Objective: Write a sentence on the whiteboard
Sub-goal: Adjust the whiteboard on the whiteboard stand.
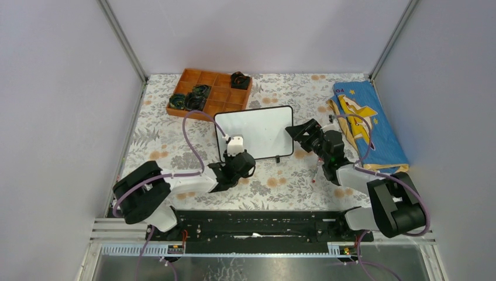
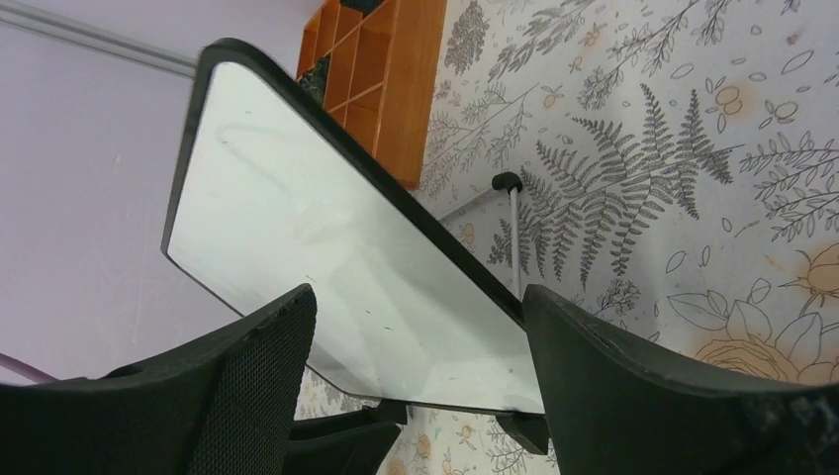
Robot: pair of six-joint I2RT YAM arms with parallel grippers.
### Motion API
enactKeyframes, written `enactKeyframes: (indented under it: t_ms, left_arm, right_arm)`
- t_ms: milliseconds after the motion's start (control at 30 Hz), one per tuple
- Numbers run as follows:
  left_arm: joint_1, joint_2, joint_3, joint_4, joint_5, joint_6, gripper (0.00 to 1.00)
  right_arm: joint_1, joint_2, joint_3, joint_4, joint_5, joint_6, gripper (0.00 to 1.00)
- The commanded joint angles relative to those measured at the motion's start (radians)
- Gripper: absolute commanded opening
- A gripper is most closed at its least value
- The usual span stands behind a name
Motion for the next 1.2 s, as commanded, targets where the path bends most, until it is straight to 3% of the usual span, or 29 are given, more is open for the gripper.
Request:
enactKeyframes:
  t_ms: [0, 133, 400, 533, 633, 800, 933, 1067, 1167]
  left_arm:
    - [-0.013, -0.065, -0.005, 0.017, -0.044, -0.013, 0.46]
    - [-0.021, -0.122, -0.021, -0.013, -0.047, -0.024, 0.55]
    - [-0.042, -0.276, -0.046, -0.122, -0.057, -0.043, 0.64]
    - [-0.05, -0.433, -0.034, -0.237, -0.068, -0.039, 0.72]
    - [-0.05, -0.536, 0.03, -0.295, -0.061, 0.042, 0.78]
    - [-0.05, -0.624, 0.209, -0.339, -0.07, 0.226, 0.9]
    - [-0.051, -0.664, 0.283, -0.285, -0.161, 0.331, 0.96]
    - [-0.05, -0.725, 0.238, -0.113, -0.227, 0.468, 0.99]
    - [-0.05, -0.766, 0.189, -0.033, -0.278, 0.473, 0.99]
  right_arm:
    - [0.001, -0.086, 0.001, -0.072, 0.056, -0.053, 0.84]
    - [-0.004, -0.154, -0.007, -0.138, 0.077, -0.096, 0.85]
    - [-0.004, -0.334, -0.024, -0.29, 0.111, -0.192, 0.86]
    - [-0.001, -0.481, 0.029, -0.56, 0.208, -0.271, 0.85]
    - [0.002, -0.533, 0.122, -0.828, 0.38, -0.294, 0.82]
    - [0.004, -0.501, 0.212, -1.122, 0.589, -0.303, 0.81]
    - [0.004, -0.451, 0.22, -1.203, 0.56, -0.302, 0.8]
    - [0.004, -0.384, 0.208, -1.228, 0.505, -0.307, 0.7]
    - [0.004, -0.308, 0.231, -1.278, 0.494, -0.314, 0.61]
